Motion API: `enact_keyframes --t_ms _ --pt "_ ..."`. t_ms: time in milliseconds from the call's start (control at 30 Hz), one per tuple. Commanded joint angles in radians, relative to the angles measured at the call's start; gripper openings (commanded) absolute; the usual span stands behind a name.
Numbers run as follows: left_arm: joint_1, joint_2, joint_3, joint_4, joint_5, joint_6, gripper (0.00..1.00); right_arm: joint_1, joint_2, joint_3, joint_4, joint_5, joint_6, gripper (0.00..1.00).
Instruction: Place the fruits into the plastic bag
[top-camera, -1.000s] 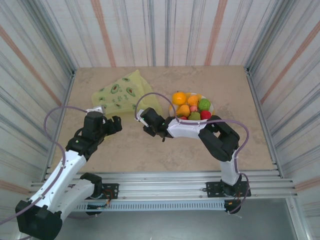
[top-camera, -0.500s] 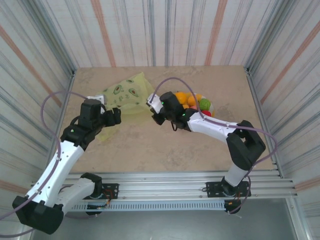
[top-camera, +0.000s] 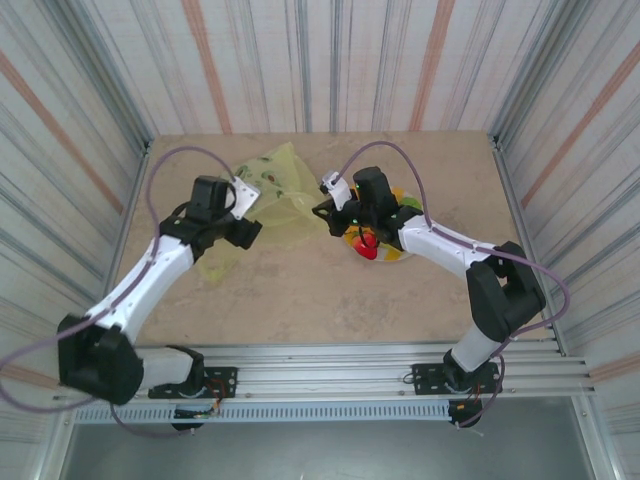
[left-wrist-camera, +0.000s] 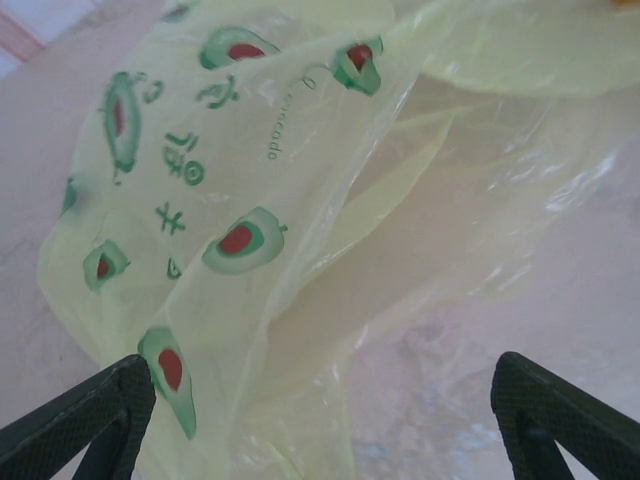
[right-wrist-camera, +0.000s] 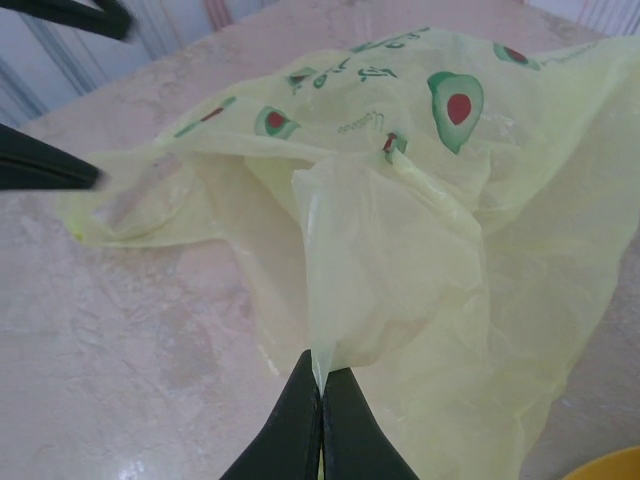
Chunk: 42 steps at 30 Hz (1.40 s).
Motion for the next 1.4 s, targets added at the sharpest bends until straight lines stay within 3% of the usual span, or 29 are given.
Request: enact_keyframes --t_ms 0,167,300,500,700,900,1067,1167,1367 --pt "-0.015 0.107 0.054 0.105 -0.039 0.215 0.92 -0.014 -0.023 0.009 -0.002 -0.062 0.033 0.00" --pt "-0.015 0.235 0.049 0.267 -0.060 0.350 0.92 -0.035 -0.025 0.017 -0.025 -0.072 0.035 0.00" --pt "-0.012 0.290 0.018 0.374 -0.085 0.430 0.84 -0.047 -0.022 0.017 -0.032 -0.084 0.038 0.00" --pt "-0.003 0.327 -0.020 0.517 -0.094 0.480 0.62 -0.054 -0.007 0.034 -0.050 -0.096 0.038 0.00" --pt "0.004 0.351 0.013 0.474 -0.095 0.479 0.30 -0.057 0.015 0.069 -0.054 -0.083 0.053 0.00" --pt "0.007 0.276 0.144 0.173 -0.040 0.332 0.00 -0.063 0.060 0.136 -0.031 0.016 0.142 0.00" --pt "-0.008 0.127 0.196 0.001 -0.029 0.077 0.00 -0.063 0.132 0.253 -0.055 0.164 0.238 0.00" --pt "-0.027 0.074 0.235 -0.092 -0.044 -0.068 0.00 -0.064 0.200 0.357 -0.108 0.238 0.289 0.06" --pt "-0.029 0.120 0.327 -0.250 -0.044 -0.305 0.00 -0.062 0.247 0.482 -0.211 0.205 0.309 0.35"
